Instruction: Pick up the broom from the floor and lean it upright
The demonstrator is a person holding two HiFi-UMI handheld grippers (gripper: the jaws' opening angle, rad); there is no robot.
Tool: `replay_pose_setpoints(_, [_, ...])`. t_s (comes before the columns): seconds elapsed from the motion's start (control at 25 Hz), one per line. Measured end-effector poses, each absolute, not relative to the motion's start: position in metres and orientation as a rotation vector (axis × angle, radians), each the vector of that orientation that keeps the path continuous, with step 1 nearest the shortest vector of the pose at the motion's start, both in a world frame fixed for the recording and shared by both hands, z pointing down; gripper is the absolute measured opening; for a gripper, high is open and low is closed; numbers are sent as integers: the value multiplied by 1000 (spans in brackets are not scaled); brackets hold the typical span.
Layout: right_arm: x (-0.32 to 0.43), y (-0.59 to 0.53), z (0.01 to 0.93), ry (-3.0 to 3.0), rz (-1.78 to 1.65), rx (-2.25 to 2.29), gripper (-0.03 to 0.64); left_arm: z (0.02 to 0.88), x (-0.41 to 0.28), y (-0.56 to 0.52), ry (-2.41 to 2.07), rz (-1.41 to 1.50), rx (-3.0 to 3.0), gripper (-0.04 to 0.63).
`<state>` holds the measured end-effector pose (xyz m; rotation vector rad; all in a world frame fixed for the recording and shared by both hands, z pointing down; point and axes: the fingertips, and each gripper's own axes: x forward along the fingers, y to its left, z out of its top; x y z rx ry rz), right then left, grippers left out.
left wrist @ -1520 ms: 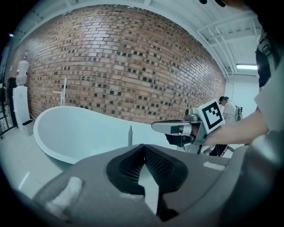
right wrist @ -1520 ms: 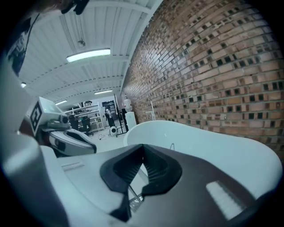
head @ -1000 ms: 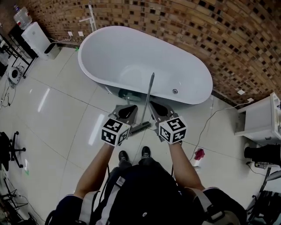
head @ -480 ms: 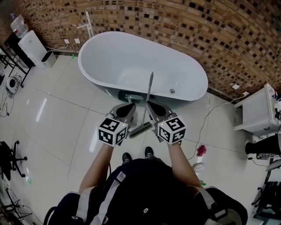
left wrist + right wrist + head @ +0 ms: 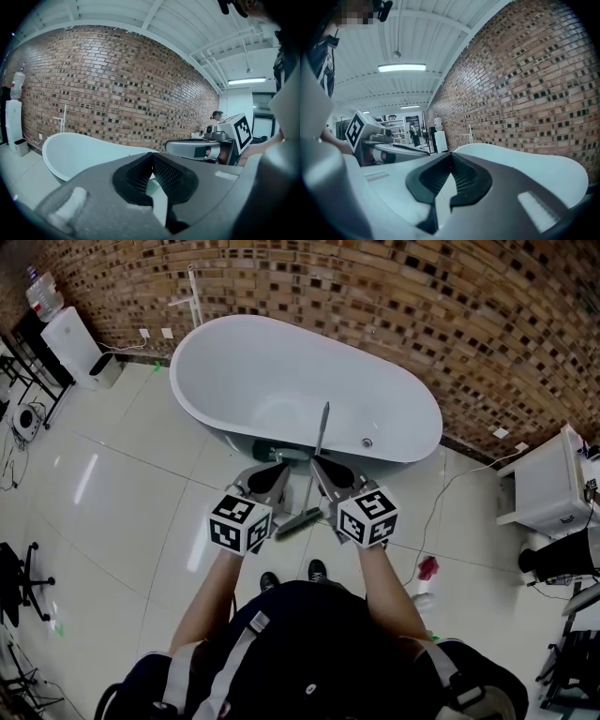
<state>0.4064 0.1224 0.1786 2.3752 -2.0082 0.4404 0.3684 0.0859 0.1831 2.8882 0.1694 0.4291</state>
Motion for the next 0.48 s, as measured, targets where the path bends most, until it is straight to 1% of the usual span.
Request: replay_pose_setpoints(0.48, [409, 130, 175, -2006, 427, 2378, 3, 178, 372, 92, 175, 406, 2889, 2])
